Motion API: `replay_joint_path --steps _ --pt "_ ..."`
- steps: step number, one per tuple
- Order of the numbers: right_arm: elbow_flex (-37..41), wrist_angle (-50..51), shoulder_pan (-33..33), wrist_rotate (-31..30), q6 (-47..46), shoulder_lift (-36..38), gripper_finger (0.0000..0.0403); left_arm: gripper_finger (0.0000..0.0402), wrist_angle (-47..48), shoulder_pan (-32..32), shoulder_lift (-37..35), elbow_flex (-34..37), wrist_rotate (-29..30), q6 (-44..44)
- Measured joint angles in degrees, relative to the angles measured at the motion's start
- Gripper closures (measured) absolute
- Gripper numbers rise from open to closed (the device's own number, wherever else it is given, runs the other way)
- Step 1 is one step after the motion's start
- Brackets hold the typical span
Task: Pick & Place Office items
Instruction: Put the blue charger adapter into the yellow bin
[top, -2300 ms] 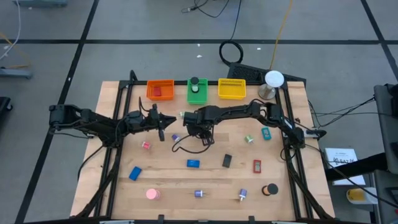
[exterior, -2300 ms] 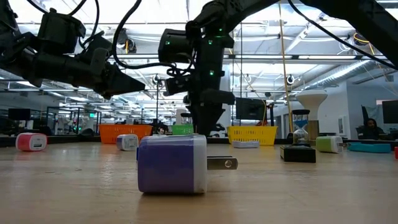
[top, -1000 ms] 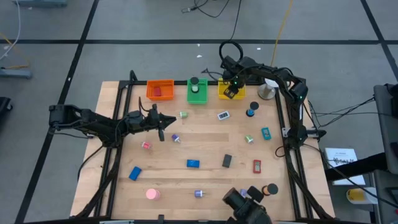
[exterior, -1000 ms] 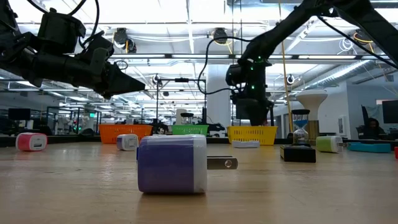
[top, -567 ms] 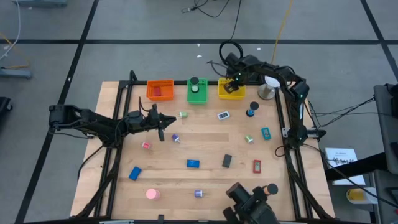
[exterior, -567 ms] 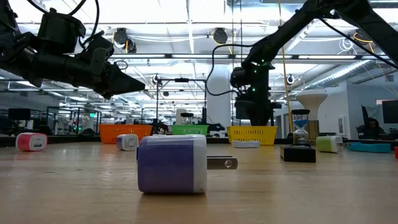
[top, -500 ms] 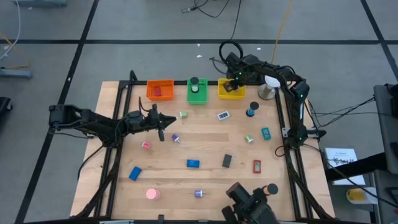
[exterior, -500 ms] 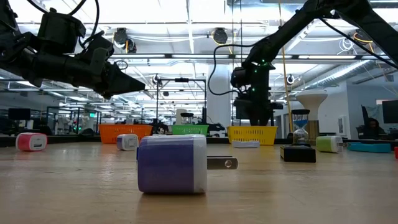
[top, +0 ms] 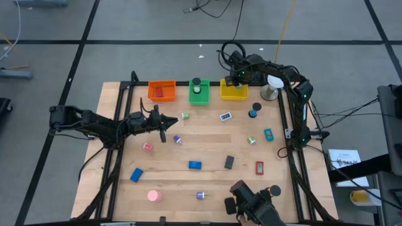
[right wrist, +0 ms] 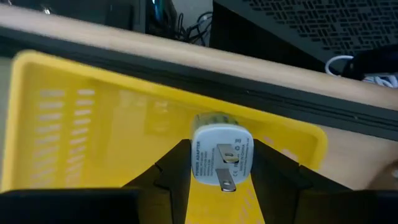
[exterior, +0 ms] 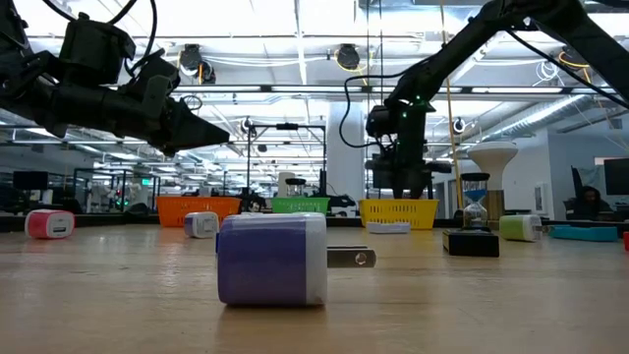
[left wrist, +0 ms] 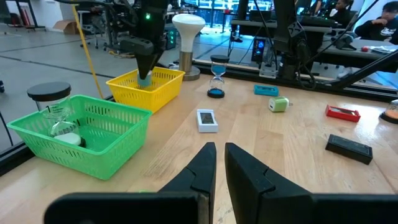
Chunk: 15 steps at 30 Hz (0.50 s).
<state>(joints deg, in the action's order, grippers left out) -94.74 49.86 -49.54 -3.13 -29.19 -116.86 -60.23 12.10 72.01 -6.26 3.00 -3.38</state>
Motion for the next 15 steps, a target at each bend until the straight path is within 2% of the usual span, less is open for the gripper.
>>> replay_joint_path --steps 15 --pt "0.12 1.98 0.02 -1.75 -1.64 -1.22 0.0271 0.0364 0.0 -0.02 0.0 0.0 -0.02 -0.11"
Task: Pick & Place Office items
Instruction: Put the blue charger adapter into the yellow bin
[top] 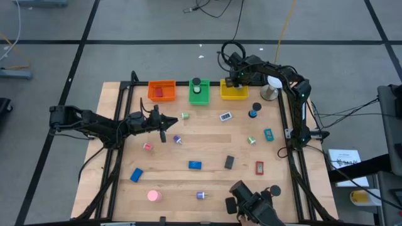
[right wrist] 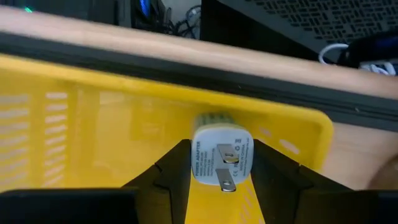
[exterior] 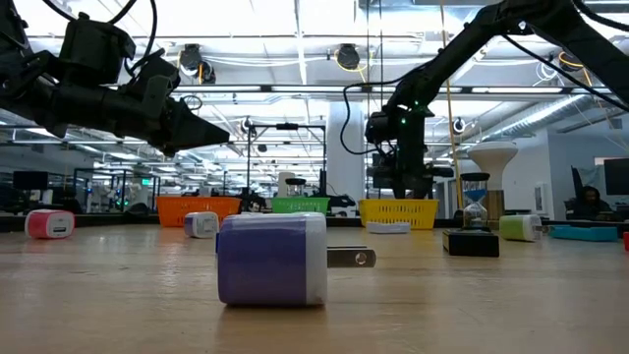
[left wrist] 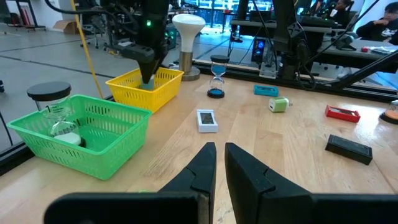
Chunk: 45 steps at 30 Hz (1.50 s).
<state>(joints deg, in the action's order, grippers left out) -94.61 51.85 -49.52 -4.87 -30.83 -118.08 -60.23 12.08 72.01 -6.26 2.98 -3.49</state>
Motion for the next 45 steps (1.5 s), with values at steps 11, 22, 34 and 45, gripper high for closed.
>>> replay_joint_path --steps 11,22,34,45 --pt "4.25 -4.26 -0.26 -1.28 -0.15 0.26 0.0267 0.0364 0.0 0.0 0.0 0.0 0.0 -0.15" --pt "4.49 -6.35 -0.26 -1.32 0.47 0.04 0.0215 0.0364 -0.02 0.0 0.0 -0.02 -0.01 -0.17" --pt "4.46 -6.97 0.09 -5.32 1.61 1.67 0.0211 0.0364 -0.02 0.0 0.0 -0.01 -0.01 -0.17" --pt "4.42 -7.51 0.9 -5.8 3.98 5.43 0.0223 0.0364 -0.01 0.0 0.0 -0.01 0.0 -0.17"
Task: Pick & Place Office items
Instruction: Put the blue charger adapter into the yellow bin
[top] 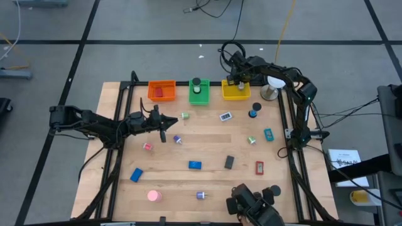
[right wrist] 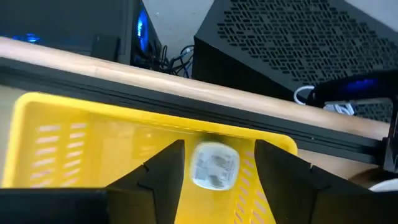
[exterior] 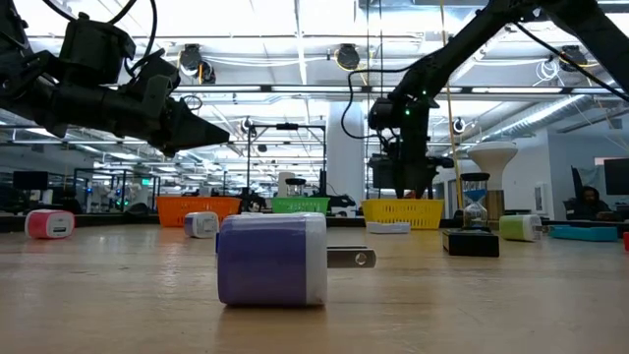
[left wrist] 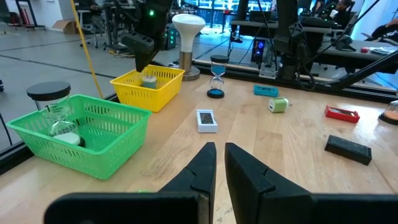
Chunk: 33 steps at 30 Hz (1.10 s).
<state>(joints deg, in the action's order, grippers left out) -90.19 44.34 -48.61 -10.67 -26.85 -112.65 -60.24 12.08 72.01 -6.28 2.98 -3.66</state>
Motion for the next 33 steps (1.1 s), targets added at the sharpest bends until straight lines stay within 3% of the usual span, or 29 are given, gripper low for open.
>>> replay_joint_path --steps 3,8,10,33 --pt "0.0 0.02 1.14 0.48 1.62 0.76 0.0264 0.0364 -0.01 0.0 0.0 -0.01 0.0 0.0" --pt "-0.07 0.33 2.68 3.56 3.56 0.95 0.0372 0.0364 0.01 0.0 0.0 -0.01 0.0 0.0" --pt "-0.07 0.4 3.1 3.51 4.2 0.75 0.0394 0.0364 -0.01 0.0 0.0 -0.01 0.0 0.0" --pt "3.08 -1.27 1.32 4.57 3.76 -1.87 0.0399 0.0364 0.01 0.0 0.0 0.01 0.0 -0.02"
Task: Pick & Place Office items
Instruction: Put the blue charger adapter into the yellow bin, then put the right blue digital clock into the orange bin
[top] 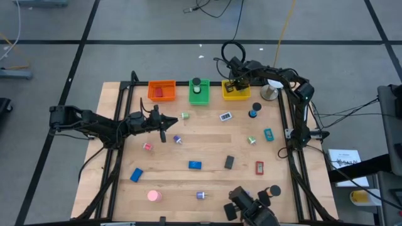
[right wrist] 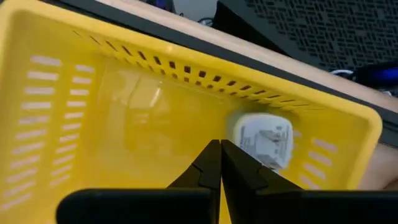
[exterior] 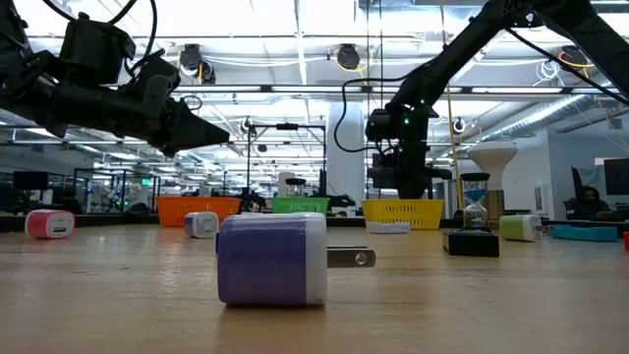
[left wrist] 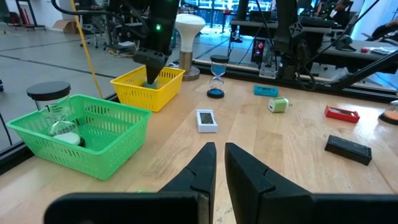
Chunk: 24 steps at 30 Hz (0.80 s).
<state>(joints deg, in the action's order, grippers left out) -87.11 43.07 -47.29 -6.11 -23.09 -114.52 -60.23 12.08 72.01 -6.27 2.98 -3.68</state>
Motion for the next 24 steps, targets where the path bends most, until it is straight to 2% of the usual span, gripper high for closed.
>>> replay_joint_path --steps 12,19,24 --pt "0.39 -0.88 -0.02 -1.4 2.18 1.29 0.0399 0.0364 -0.02 0.0 0.0 -0.01 0.0 0.0" --pt "1.72 -2.29 2.28 -1.36 9.63 10.05 0.0399 0.0364 -0.01 0.0 0.0 -0.01 0.0 0.01" --pt "11.99 -12.0 6.92 -1.16 13.73 19.7 0.0402 0.0364 -0.02 0.0 0.0 -0.01 0.0 -0.01"
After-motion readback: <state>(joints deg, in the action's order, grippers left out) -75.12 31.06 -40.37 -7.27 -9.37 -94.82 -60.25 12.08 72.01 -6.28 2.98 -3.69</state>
